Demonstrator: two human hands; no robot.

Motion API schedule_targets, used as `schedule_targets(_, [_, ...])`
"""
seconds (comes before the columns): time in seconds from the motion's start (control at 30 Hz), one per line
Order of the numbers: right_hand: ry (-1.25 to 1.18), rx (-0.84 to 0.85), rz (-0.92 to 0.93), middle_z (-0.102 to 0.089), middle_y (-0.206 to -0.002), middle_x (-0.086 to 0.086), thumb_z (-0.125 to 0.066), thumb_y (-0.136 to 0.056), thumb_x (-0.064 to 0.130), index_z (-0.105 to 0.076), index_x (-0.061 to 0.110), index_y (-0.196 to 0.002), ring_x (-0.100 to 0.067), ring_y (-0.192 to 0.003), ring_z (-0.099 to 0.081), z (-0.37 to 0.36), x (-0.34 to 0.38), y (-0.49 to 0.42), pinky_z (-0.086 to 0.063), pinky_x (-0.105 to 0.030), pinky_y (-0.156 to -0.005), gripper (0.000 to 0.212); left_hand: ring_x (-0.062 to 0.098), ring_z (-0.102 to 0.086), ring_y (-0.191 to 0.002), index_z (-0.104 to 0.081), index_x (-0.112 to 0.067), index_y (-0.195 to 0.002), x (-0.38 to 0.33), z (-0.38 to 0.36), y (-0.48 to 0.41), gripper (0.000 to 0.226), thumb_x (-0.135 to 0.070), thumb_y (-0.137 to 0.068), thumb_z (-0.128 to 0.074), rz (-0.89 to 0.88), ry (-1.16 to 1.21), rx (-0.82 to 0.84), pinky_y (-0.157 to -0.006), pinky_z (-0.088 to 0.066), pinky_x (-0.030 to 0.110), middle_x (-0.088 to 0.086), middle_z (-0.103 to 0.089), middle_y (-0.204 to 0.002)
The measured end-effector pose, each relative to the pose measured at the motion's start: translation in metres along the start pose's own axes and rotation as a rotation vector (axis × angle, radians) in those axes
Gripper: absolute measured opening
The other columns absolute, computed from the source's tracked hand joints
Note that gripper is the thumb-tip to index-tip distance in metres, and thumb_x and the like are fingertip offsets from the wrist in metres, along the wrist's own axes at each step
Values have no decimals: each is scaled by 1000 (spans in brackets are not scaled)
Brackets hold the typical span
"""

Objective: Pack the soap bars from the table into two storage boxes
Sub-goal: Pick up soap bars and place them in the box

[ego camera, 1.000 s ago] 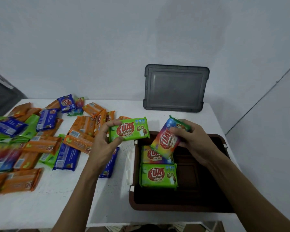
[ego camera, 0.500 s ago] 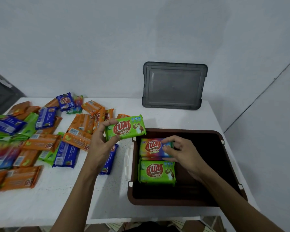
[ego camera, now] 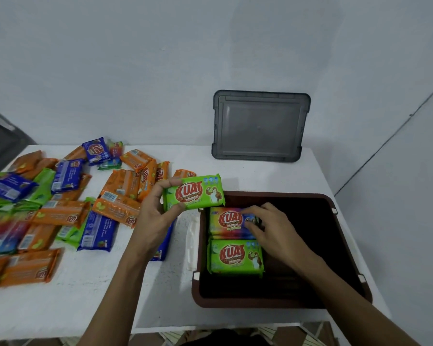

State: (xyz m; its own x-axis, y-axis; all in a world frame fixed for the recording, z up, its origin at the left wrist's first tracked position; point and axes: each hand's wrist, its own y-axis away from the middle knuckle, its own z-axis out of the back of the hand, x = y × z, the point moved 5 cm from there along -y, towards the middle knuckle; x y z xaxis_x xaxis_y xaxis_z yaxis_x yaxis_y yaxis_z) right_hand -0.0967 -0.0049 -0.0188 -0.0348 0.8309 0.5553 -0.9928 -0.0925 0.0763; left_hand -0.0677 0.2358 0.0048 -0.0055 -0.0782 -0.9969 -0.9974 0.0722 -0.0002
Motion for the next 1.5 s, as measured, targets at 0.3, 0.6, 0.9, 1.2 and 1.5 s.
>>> schedule_targets(0.3, [-799,-28,-18,-73,-102,1,-62,-94,23,-53,31,-127,-9,-92,-71,21,42,9,-58,-23,-78,35,19,-62,-112,-56,-15,-119,-4,-21,10,40,8,-86,-58,35,26,211,-81,-55,25,4,-62,-122])
schedule_targets(0.6, [-1153,34,-176,-73,-106,-14,-63,-87,2,-66,8,-108,-31,-99,-71,22,21,21,-59,-43,-79,21,7,-54,-119,-53,-34,-126,-2,-22,13,42,-40,-86,-62,-162,-452,296,-93,-50,30,-20,-55,-128])
schedule_targets(0.9, [-933,253,-216,-74,-106,-3,-64,-87,0,-62,6,-107,-19,-99,-71,14,0,54,-60,-34,-75,21,-9,-38,-126,-57,-37,-125,23,-13,14,36,-42,-90,-50,-225,-738,198,-104,-39,30,-24,-43,-137])
schedule_targets(1.2, [-200,75,-59,-59,-106,4,-63,-93,26,-65,28,-115,-3,-89,-59,-2,-5,53,-49,-9,-70,23,-4,-34,-130,-54,-32,-134,28,-16,19,45,-44,-91,-45,-220,-818,186,-101,-27,20,-19,-40,-145])
schedule_targets(1.5, [-96,69,-7,-54,-104,2,-58,-96,26,-60,29,-122,-8,-91,-55,-4,6,54,-45,-16,-69,26,-1,-36,-132,-53,-30,-135,31,-17,20,45,-42,-92,-45,-220,-786,181,-104,-31,25,-19,-39,-146])
